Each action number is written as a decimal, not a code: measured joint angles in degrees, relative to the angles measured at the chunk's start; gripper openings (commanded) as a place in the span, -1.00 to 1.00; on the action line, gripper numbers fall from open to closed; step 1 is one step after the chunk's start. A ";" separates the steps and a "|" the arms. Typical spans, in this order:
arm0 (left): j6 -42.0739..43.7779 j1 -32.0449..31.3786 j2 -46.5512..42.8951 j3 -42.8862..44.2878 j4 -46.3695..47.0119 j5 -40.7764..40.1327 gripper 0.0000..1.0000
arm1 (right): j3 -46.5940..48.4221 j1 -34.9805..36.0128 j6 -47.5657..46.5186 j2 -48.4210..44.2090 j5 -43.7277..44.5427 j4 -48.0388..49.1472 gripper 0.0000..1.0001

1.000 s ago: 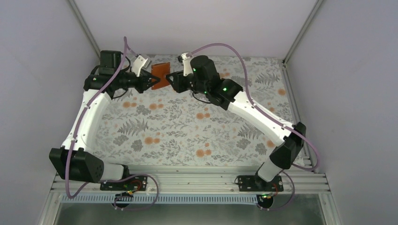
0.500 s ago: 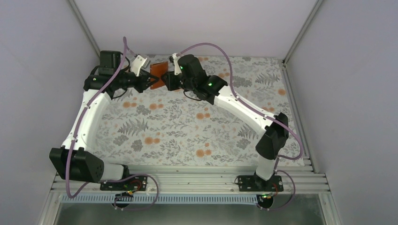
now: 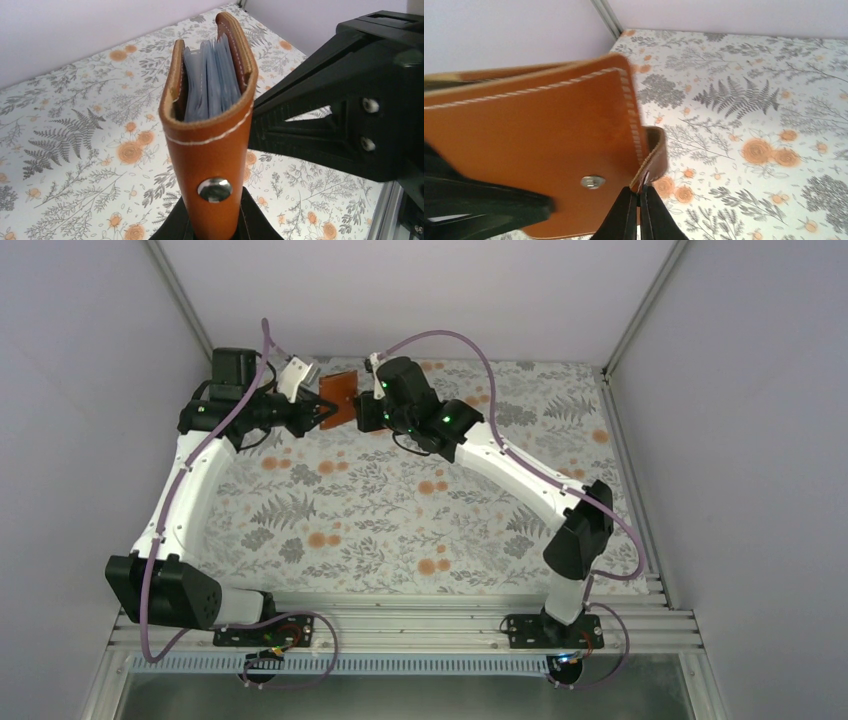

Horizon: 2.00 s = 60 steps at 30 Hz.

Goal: Take the credit cards out of the card holder

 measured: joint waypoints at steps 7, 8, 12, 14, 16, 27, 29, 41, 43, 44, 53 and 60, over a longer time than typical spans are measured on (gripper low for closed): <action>0.52 -0.61 -0.28 -0.50 -0.74 0.96 -0.95 | -9.90 -4.13 -0.92 -4.26 -1.05 2.40 -0.92; 0.59 -0.90 -0.28 -0.61 -0.81 1.38 -0.95 | -10.91 -4.72 -1.29 -4.98 -1.95 2.93 -0.92; 1.95 -1.22 -0.31 -0.70 -1.05 4.00 -0.95 | -15.19 -7.39 -6.49 -10.03 -9.07 4.35 -0.70; 2.95 -1.22 -0.39 -0.68 -1.22 5.44 -0.95 | -16.26 -8.66 -9.49 -12.02 -12.17 4.55 -0.29; 4.37 -1.05 -0.81 -0.68 -2.73 5.95 -0.95 | -18.64 -10.27 -12.98 -15.04 -15.39 5.14 0.10; 17.99 -1.86 -1.84 2.03 -13.18 10.95 -0.95 | -23.34 -12.68 -23.10 -24.46 -36.13 9.42 0.48; 20.83 -2.21 -2.21 2.60 -15.50 12.90 -0.95 | -23.34 -13.57 -23.96 -24.46 -40.61 10.34 0.47; 29.18 -3.19 -4.07 4.90 -22.88 20.90 -0.95 | -23.04 -15.78 -28.96 -23.63 -50.99 10.84 0.20; 29.75 -3.32 -4.07 4.92 -23.43 21.59 -0.95 | -22.27 -15.78 -29.05 -22.29 -51.84 10.88 0.18; 30.01 -3.39 -4.07 4.92 -23.69 21.86 -0.95 | -22.08 -15.76 -29.18 -21.77 -52.11 10.88 0.16; 31.89 -3.56 -4.07 4.92 -25.11 22.95 -0.95 | -21.40 -14.64 -30.97 -18.75 -55.63 10.14 0.28; 31.85 -3.85 -4.07 4.92 -25.14 23.21 -0.95 | -20.35 -12.02 -34.67 -18.47 -57.44 8.24 0.00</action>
